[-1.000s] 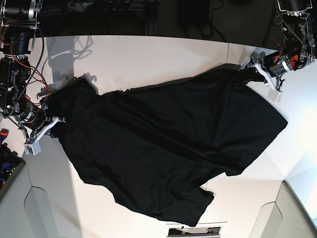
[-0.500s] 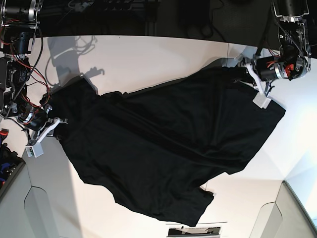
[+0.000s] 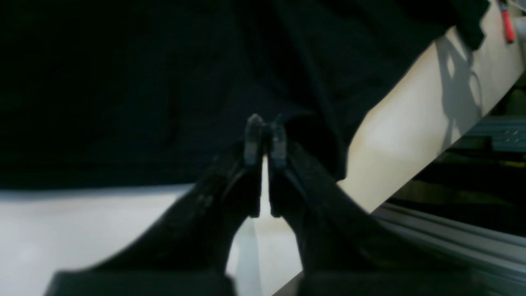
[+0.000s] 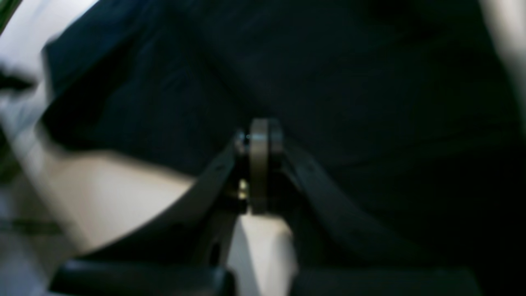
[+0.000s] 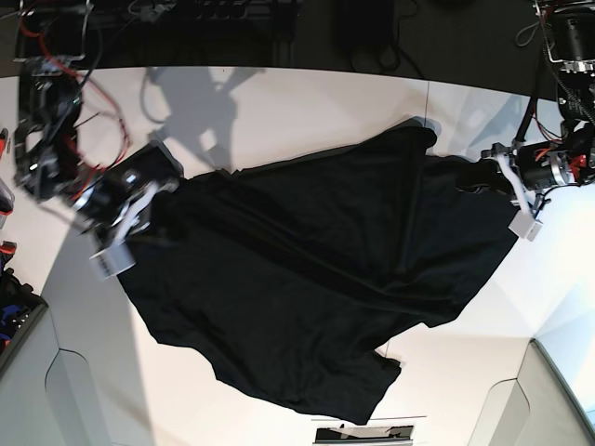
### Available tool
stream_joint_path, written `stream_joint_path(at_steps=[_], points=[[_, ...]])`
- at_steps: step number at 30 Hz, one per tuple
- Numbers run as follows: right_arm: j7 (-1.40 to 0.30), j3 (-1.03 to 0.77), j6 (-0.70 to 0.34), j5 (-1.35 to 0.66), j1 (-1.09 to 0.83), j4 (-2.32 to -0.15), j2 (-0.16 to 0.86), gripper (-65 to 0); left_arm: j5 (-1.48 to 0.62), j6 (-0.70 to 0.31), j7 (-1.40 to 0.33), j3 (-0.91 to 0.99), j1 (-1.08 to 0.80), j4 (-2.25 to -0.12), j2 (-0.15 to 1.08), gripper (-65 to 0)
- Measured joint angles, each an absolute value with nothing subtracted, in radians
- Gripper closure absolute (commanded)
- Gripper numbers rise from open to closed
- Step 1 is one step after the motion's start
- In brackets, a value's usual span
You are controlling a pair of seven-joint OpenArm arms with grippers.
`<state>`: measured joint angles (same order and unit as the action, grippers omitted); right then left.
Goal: Layout the t-shirt on the table in an organized manner, then fold the t-shirt properly
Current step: 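Release the shirt with the right gripper and move it over the shirt center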
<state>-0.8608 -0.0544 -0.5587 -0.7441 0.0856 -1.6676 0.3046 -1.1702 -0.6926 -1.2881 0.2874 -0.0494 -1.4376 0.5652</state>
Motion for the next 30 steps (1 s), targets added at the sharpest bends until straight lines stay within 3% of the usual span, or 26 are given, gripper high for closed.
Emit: stream_joint_path(at_steps=[4,11,18,25,30], points=[[-0.860,0.088,-0.559,-0.706,-0.012,-1.729,0.223,0.0,-1.172,-0.693,-1.285,0.288,-0.049,-1.438,0.590,-7.9],[-0.774,0.326,-0.559,-0.393,-0.029,-1.720,0.076,0.0,-1.171,-0.693,-1.271,0.287,-0.049,-1.438,0.590,-8.1],[-0.556,0.487,-0.541,-0.064,0.024,-1.526,-0.017,-16.5,-1.002,-0.693,-1.125,0.287,-0.049,-1.438,0.590,-24.0],[-0.442,0.540,-0.479,0.054,0.171,-1.272,-0.116,-29.0,-0.933,-0.693,-1.043,0.287,-0.049,-1.438,0.590,-24.4],[-0.434,0.552,-0.479,0.078,0.225,-1.208,-0.136,-30.0,-0.884,-0.693,-0.986,0.287,-0.049,-1.436,0.590,-24.4]])
